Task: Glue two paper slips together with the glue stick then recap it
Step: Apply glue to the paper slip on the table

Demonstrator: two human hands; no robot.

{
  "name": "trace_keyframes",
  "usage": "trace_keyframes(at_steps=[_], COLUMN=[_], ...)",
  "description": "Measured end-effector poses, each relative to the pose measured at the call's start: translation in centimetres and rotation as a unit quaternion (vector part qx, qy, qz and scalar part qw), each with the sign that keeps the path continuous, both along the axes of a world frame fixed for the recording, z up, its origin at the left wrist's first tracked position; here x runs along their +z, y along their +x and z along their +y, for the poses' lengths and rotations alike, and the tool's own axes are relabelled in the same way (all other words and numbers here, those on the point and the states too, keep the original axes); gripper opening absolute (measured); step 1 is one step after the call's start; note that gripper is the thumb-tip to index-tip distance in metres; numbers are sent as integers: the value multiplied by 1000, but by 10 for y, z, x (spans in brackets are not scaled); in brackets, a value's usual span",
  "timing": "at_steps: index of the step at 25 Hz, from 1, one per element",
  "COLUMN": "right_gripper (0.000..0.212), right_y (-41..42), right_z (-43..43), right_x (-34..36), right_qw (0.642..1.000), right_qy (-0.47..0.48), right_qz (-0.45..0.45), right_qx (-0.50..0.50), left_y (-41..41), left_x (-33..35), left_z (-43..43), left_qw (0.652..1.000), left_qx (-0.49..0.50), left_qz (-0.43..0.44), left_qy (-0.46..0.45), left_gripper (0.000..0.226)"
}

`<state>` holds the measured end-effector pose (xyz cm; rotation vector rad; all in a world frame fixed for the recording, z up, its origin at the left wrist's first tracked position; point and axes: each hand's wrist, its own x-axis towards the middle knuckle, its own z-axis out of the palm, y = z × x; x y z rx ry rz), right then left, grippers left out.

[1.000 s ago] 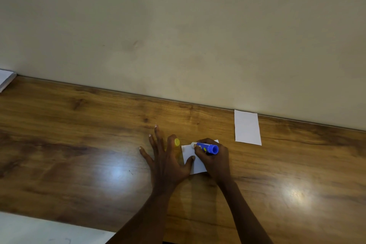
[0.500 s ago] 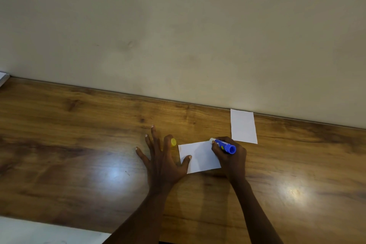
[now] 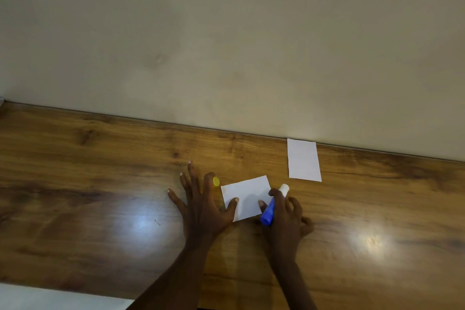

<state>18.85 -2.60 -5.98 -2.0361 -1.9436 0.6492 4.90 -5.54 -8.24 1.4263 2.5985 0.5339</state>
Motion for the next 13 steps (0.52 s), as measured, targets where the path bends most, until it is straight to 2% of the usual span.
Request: trace_keyframes(at_steps=[1,4,6,9,11,13], right_gripper=[45,51,56,60,61,64], right_y=[-6,-20,-21,-22,-29,-34], right_z=[-2,-1,-3,-5,-6,-6], right_x=[2,10,12,9,9,14], right_qw=[1000,984,979,982,974,948], right_qy=[-22,-36,-10,1,10,17], right_qz=[20,169,189,158,204,291], right_qx=[0,-42,-75,-99,-101,-126], left_y=[0,-1,0,0,0,0], left_x=[0,-1,0,2,2,2], left_z=[0,-1,0,1,0,0], left_qw=[1000,1000,1000,1000,1000,1000], left_qx=[0,-6,-5,-1,0,0], left_qz=[-2,-1,-1,10,12,15], left_qy=[-4,-7,-6,-4,-4,-5], left_gripper=[84,86,83,79,79,77])
